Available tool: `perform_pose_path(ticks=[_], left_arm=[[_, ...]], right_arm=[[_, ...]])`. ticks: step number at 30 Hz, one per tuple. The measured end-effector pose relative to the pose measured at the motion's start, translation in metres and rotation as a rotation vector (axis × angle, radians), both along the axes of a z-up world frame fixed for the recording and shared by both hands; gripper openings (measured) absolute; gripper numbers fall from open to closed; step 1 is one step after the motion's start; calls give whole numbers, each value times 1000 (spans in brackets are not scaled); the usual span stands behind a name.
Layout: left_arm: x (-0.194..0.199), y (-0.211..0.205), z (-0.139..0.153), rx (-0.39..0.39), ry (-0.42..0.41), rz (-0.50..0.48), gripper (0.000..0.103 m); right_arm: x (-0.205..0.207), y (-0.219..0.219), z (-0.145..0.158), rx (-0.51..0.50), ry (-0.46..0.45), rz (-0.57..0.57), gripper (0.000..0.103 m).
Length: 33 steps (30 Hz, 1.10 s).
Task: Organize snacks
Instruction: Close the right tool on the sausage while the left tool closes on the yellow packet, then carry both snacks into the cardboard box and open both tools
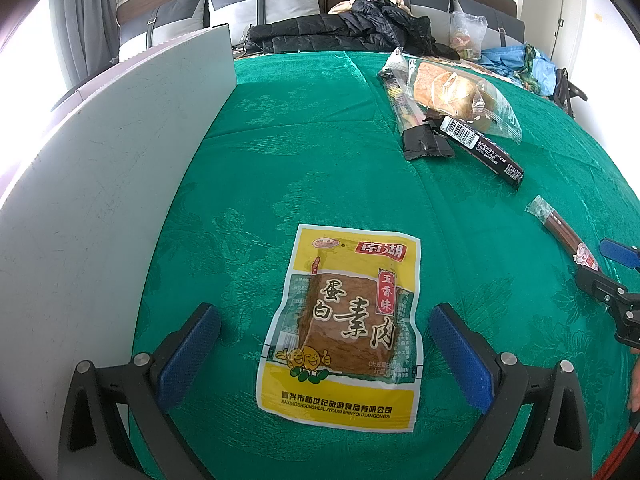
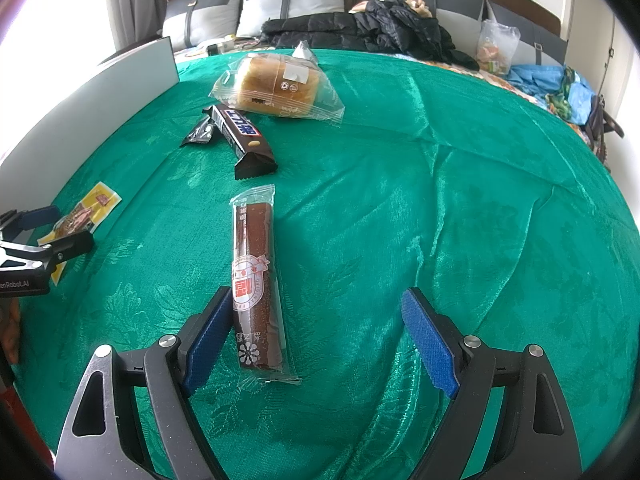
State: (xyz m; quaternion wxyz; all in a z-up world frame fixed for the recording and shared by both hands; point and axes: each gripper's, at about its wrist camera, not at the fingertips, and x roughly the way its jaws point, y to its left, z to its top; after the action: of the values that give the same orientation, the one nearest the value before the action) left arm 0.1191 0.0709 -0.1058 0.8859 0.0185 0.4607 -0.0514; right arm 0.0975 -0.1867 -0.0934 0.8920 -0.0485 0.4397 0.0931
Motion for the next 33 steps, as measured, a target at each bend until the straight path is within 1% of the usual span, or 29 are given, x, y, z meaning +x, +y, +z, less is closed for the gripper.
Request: perform_pose_path(ticks=[4, 6, 8, 9, 10, 11, 12, 13, 15, 16, 17, 18, 19, 21, 23, 25, 26, 28, 30, 32, 33], left_arm=[[0, 0, 0, -1, 1, -4, 103], [-3, -2, 1, -1, 15, -25, 103], [2, -3, 3, 2, 85, -66, 102], [1, -4, 5, 3, 111, -79, 102], [3, -6, 6, -2, 129, -92, 95], [2, -7, 9, -6, 131, -101, 84], [0, -8, 12, -2, 130, -105, 78], [-2, -10, 13, 8, 128, -110, 69], [-5, -15, 13, 18, 124, -127, 68], [-5, -19, 13, 20, 117, -133, 58], [-11, -21, 15, 16, 98, -136, 54], [-16, -21, 15, -8, 106, -137, 54], [-21, -19, 17, -33, 101, -131, 54], [-34, -13, 22, -96, 94, -120, 53], [-48, -4, 28, -177, 85, -107, 53], [-58, 4, 40, -274, 69, -90, 53], [-57, 7, 45, -304, 61, -83, 53], [-59, 16, 63, -386, 31, -64, 53], [-59, 28, 86, -459, -9, -39, 53], [-56, 47, 111, -501, -61, -2, 53], [-55, 59, 122, -509, -88, 22, 53]], right_arm=[[0, 0, 0, 1, 1, -1, 87], [0, 0, 0, 1, 1, -2, 87], [1, 0, 0, 4, 9, 8, 90], [5, 2, 1, -8, 45, 20, 90], [12, 3, 3, -17, 100, 32, 90], [23, 6, 5, -34, 188, 43, 88], [30, 7, 8, -46, 241, 37, 88], [34, 9, 10, -40, 270, 36, 87], [38, 15, 17, -22, 289, 60, 86], [38, 21, 17, -47, 292, 72, 84], [36, 28, 16, -92, 294, 85, 59], [33, 32, 15, -113, 285, 98, 27], [28, 35, 18, -88, 271, 115, 20], [17, 35, 21, -91, 256, 94, 19], [6, 27, 23, -9, 265, 78, 18], [-4, 15, 26, 101, 287, 42, 18], [-8, 8, 28, 173, 296, 25, 18], [-15, 4, 37, 260, 293, 3, 18], [-16, 5, 54, 352, 271, -5, 18], [-12, 16, 79, 421, 236, 10, 18], [-9, 27, 95, 452, 214, 31, 18]])
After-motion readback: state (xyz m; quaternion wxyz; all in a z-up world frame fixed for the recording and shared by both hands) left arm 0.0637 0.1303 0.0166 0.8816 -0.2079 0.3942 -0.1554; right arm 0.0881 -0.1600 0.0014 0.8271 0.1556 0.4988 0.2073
